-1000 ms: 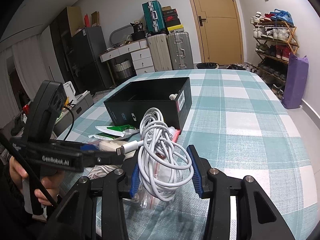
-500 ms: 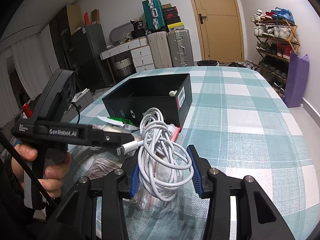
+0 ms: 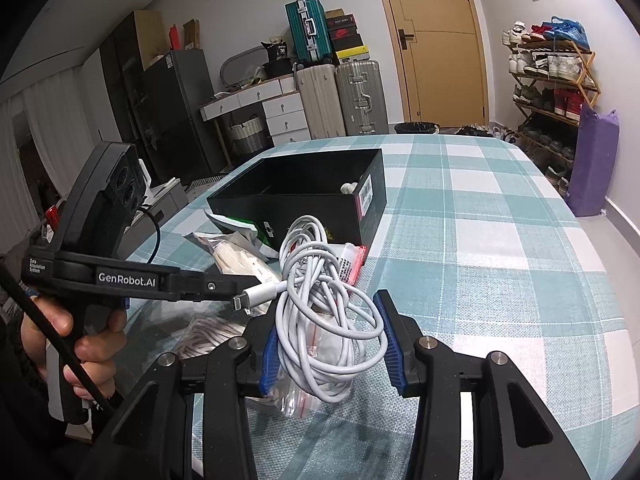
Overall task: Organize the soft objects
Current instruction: 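Grasp the bagged white rope with the left gripper and lift it, then carry the bagged rope with the left gripper while the right carries the cable over the box, then open both grippers to drop the rope bag and cable into the box, then move the right gripper to the second clear bag of white rope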
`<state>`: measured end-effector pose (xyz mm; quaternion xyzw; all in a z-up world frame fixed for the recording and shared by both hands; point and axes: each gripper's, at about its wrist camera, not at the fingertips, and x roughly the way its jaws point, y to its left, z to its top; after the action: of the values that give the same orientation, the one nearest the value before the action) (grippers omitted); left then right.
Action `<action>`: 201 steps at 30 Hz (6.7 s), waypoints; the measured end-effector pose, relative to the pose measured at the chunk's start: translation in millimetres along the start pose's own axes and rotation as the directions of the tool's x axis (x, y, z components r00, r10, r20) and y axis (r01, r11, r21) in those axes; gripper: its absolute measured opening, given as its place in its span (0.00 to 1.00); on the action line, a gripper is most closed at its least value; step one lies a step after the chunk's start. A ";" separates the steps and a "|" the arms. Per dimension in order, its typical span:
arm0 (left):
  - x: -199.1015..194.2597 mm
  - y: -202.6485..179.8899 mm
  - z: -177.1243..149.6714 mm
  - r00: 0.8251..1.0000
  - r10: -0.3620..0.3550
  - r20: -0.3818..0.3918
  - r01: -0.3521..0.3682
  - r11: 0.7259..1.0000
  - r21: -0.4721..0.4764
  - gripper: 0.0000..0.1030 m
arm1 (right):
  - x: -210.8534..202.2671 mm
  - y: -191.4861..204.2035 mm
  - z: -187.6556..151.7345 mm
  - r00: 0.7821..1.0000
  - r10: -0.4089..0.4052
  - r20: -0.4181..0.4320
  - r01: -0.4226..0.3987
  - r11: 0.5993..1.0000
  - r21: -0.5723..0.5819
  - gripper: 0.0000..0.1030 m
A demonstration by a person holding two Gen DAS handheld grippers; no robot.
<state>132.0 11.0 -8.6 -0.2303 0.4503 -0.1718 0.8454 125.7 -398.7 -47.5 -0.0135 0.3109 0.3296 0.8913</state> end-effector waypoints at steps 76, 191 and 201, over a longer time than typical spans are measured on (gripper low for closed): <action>-3.1 -24.6 -2.5 0.965 0.262 0.019 -0.239 0.844 0.480 0.36 | -10.7 1.5 16.1 0.999 -0.016 0.040 0.016 1.000 -0.005 0.41; -50.3 22.6 2.6 0.892 0.404 0.203 -0.441 0.876 0.195 1.00 | 27.5 43.9 7.0 0.992 -0.004 -0.129 -0.008 0.995 -0.095 1.00; -42.0 16.4 -8.1 0.893 0.404 0.199 -0.443 0.865 0.235 1.00 | 34.4 56.2 -12.4 0.978 0.031 -0.206 -0.062 0.987 -0.146 1.00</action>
<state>104.1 43.7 7.1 -0.0182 0.4002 -0.0252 0.9159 105.6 -337.7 -66.7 -0.1077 0.3747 0.3699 0.8433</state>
